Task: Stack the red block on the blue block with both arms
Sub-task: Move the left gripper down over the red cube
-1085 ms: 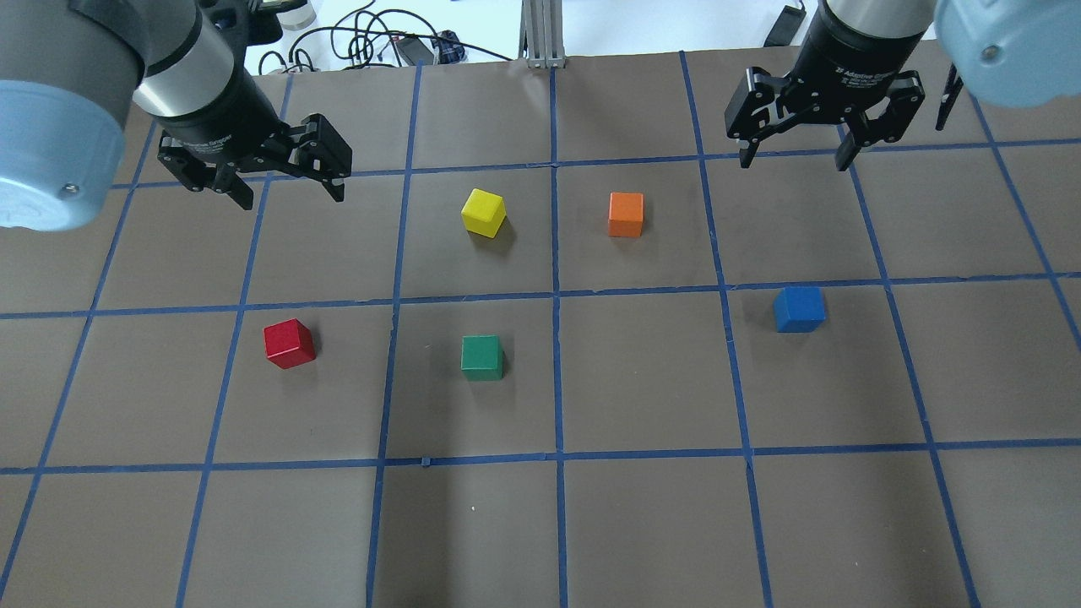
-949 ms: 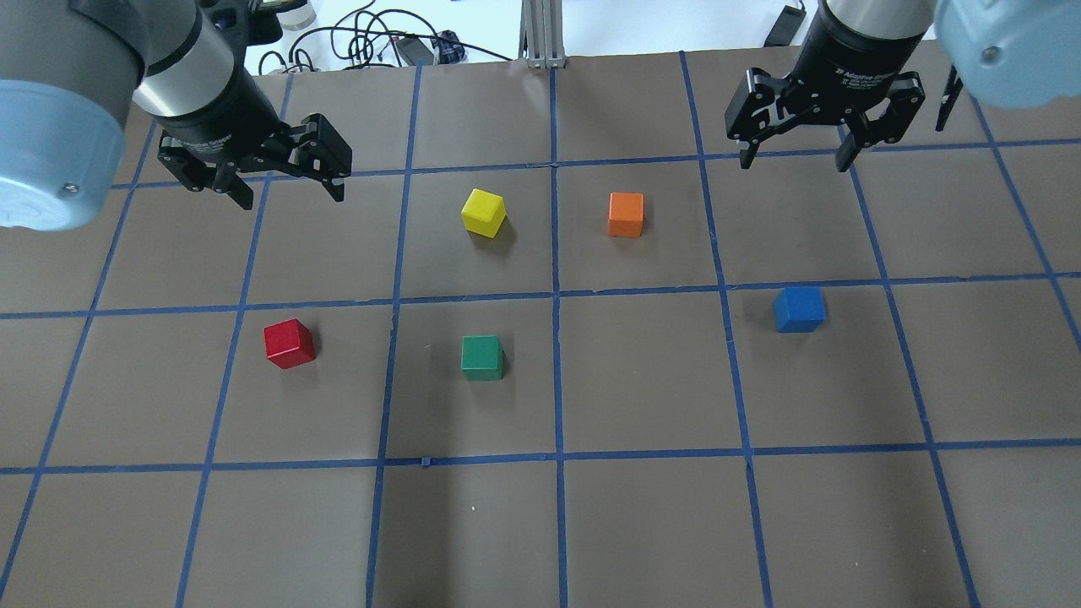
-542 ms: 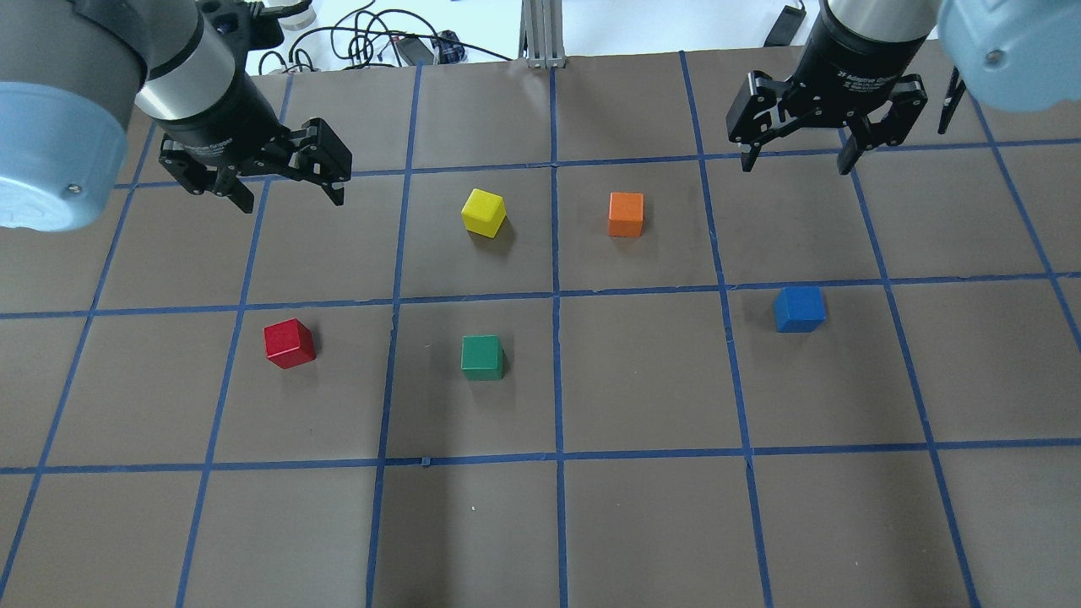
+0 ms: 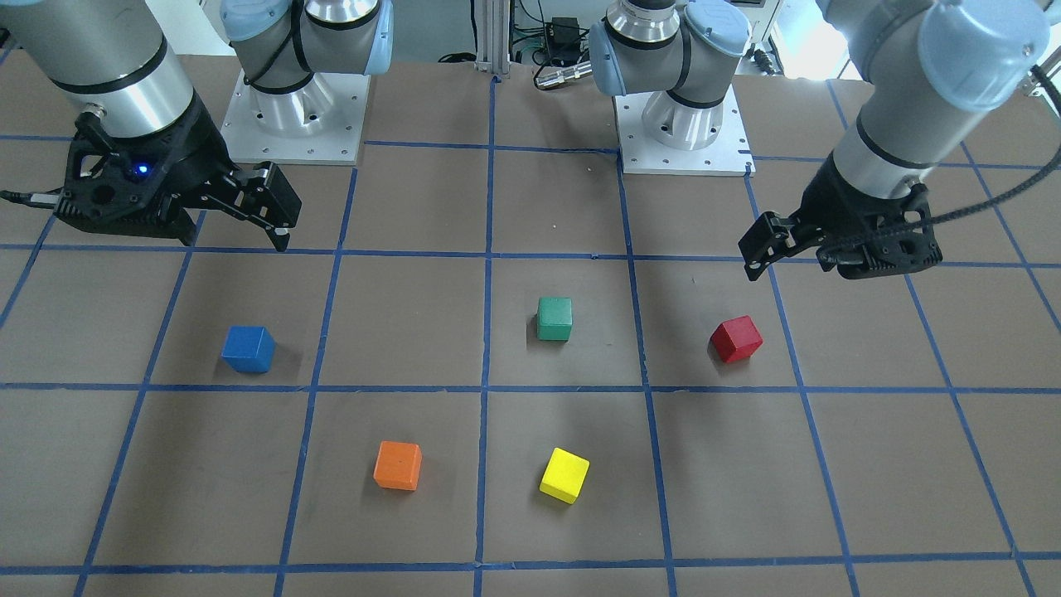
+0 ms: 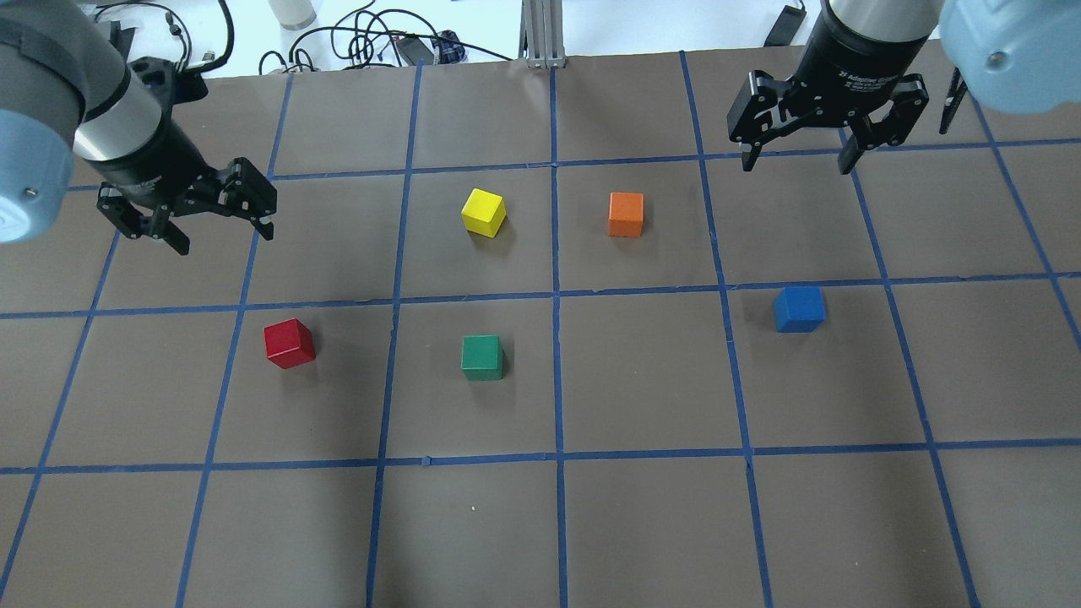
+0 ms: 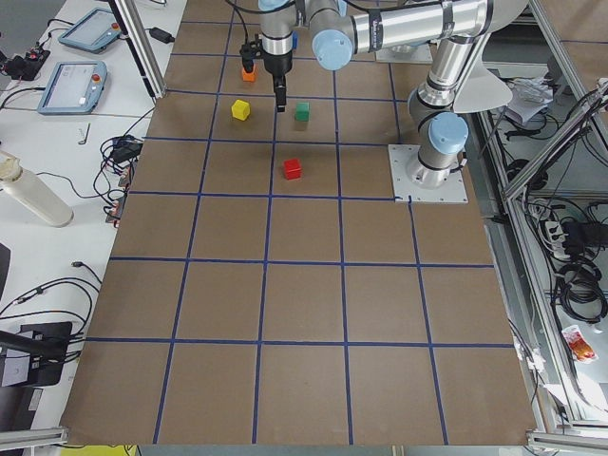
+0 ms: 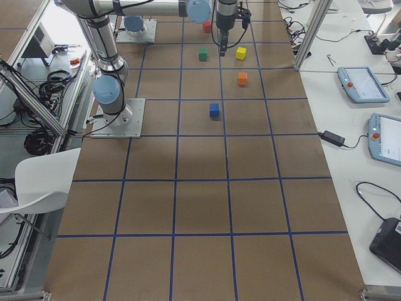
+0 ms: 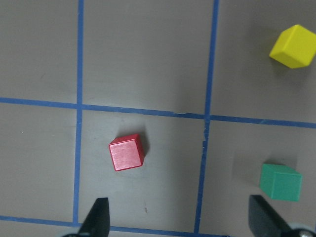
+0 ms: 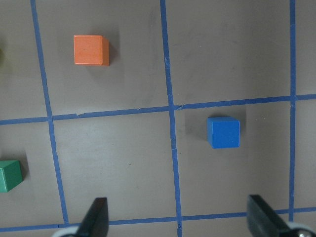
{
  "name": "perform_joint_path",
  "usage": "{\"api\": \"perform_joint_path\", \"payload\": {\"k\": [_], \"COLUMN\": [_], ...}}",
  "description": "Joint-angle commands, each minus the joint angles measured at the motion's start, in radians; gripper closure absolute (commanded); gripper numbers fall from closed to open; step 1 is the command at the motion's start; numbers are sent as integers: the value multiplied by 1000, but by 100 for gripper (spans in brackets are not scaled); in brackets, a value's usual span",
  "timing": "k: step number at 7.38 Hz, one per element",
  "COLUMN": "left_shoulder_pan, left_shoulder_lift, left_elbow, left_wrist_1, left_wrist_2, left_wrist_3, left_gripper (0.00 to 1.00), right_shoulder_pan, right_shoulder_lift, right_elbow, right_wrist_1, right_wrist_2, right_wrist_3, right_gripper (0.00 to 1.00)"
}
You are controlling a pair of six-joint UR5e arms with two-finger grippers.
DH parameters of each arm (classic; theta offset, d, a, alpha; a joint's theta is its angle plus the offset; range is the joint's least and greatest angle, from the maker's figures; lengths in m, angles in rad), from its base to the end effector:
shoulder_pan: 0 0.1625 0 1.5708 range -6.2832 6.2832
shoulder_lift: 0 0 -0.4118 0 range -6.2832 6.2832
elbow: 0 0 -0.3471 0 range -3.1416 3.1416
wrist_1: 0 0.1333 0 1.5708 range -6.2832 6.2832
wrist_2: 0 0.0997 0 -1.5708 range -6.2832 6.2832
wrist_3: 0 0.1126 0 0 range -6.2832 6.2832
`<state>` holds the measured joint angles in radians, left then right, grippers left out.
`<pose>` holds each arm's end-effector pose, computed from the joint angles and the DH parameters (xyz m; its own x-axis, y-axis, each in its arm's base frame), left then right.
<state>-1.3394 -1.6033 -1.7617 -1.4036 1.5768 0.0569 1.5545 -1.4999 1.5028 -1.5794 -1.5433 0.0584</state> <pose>-0.0270 -0.4636 0.3792 -0.9849 -0.1734 -0.0028 -0.1733 0.9833 0.0564 0.1286 -0.4788 0.4603 -0.9968 0.0745 -0.0278 0.0746 0.9972 -0.0041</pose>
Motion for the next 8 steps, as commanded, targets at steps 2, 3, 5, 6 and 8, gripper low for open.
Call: {"api": "perform_joint_path", "payload": {"k": [2,3,5,6,8], "left_shoulder_pan": [94,94,88,68,31], "left_shoulder_lift": [-104,-137,-182,-187,-216], "left_elbow": [-185,-203,-258,-280,-347], "left_wrist_1": [265,271,384,435,556], "left_wrist_2": [-3,-6,-12,-14,-1], "left_wrist_3": [4,-14,-58,-58,-98], "left_gripper": [0,0,0,0,0], "right_shoulder_pan": [-4,-4,-4,-4,-4], "right_shoulder_lift": [1,0,1,1,1], "right_elbow": [-3,-3,-6,-7,-6], "right_wrist_1": [-1,1,1,1,1], "right_wrist_2": [-17,-18,-17,-17,-20], "right_wrist_3": [-11,-11,-11,-9,-9], "right_gripper": [0,0,0,0,0]}}
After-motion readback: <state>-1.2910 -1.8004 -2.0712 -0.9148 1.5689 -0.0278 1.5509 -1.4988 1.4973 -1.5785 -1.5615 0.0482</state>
